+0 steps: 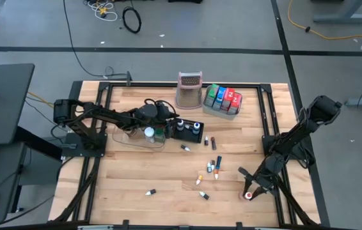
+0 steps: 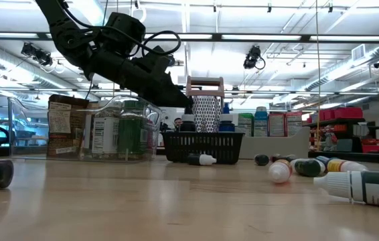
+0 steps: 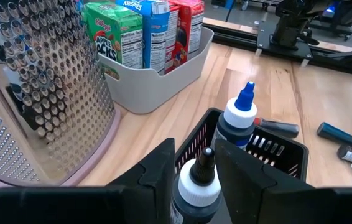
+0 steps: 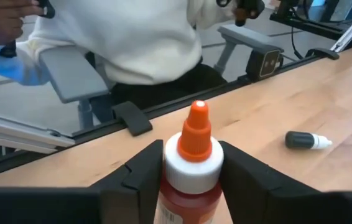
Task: Pick & Place Kitchen Items
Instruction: Put the large orange food coloring bottle into the black bin
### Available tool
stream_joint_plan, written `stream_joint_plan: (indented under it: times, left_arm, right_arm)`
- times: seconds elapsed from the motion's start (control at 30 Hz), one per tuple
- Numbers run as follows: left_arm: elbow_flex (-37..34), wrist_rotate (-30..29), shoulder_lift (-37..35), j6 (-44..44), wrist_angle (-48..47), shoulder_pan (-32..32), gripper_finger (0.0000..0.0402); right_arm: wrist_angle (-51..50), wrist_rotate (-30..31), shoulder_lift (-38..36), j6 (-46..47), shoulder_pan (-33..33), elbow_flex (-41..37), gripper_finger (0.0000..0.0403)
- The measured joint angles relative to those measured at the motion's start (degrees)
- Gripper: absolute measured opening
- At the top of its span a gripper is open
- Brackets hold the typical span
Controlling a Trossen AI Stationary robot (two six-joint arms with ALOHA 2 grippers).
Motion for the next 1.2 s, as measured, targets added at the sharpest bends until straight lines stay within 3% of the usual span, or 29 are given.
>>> stream_joint_plan:
  times: [0.2,0.37,0.6,0.8,1.0,1.2]
  left_arm:
    - [0.0,0.0,0.0,0.0,0.0,0.0,0.0123]
    - [0.0,-0.02,0.0,0.0,0.01,0.0,0.0123]
    - [0.0,-0.57,0.0,-0.02,0.21,-0.01,0.0123]
    - [0.0,-0.59,0.0,-0.25,0.21,0.0,0.0123]
    - [0.0,-0.42,-0.1,-0.24,0.2,0.0,0.0123]
    - [0.31,0.48,-2.09,4.94,1.57,-0.2,0.0123]
  right_arm:
    - [0.9,-0.13,-0.01,-0.24,-0.11,0.01,0.0122]
    - [3.17,3.72,-0.02,-0.51,-0.11,0.04,0.0127]
    - [14.68,21.53,-0.09,-3.29,-1.7,0.07,0.0132]
    - [23.94,37.63,-0.09,-8.1,-8.23,0.07,0.0126]
    - [27.16,36.27,-0.11,-5.51,-20.05,3.49,0.0141]
    - [7.84,32.14,-0.11,-1.1,-30.61,15.1,0.0125]
